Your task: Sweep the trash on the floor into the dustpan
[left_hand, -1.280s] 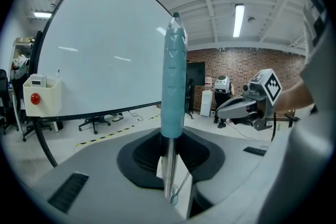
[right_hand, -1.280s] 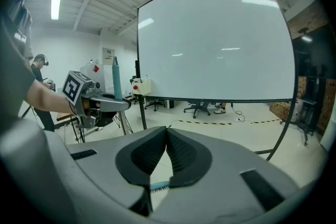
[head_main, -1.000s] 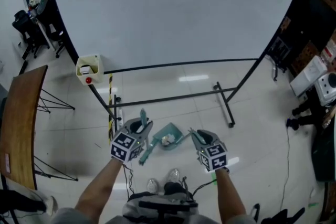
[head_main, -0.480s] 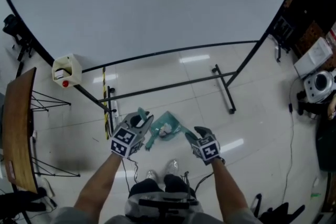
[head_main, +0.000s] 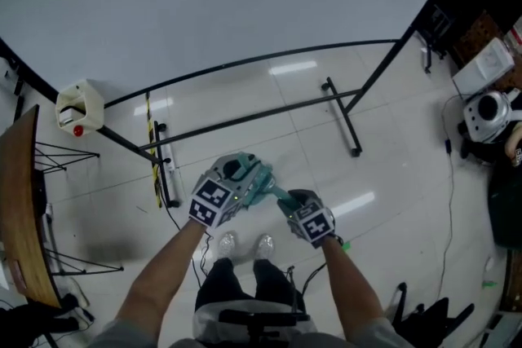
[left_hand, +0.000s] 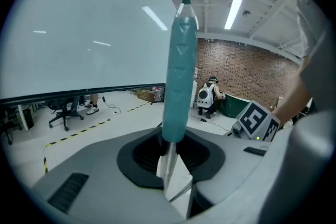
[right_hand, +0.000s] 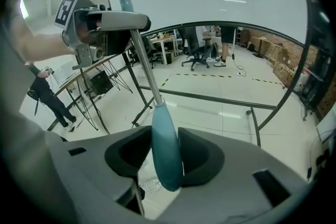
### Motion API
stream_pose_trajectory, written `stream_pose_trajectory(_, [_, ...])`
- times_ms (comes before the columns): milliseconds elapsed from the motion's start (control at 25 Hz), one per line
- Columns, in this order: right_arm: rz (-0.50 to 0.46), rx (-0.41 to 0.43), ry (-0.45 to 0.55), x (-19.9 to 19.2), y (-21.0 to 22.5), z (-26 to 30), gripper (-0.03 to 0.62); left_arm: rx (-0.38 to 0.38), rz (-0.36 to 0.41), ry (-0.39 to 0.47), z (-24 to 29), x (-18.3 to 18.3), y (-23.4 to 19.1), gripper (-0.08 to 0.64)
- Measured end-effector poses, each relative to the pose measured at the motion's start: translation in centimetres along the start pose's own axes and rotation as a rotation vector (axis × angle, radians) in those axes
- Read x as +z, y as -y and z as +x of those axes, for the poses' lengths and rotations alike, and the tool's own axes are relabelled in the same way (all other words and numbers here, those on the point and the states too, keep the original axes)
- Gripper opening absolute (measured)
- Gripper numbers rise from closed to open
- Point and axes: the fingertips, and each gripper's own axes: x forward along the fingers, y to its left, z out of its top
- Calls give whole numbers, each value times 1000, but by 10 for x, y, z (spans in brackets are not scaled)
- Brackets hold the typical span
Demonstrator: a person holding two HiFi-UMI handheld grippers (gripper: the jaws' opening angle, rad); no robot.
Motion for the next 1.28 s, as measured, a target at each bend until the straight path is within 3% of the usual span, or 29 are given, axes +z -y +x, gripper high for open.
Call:
stream_pose_trajectory(520, [10, -3, 50, 8, -8, 6, 163, -167, -49, 30, 31, 2, 46, 75])
stream_pose_trajectory(1120, [19, 26, 96, 8, -9, 4, 152, -204, -176, 68, 26, -2, 68, 91])
stream_pose_trajectory(1280, [15, 30, 101, 11, -9, 4, 150, -209, -139, 61, 27, -1, 76, 94])
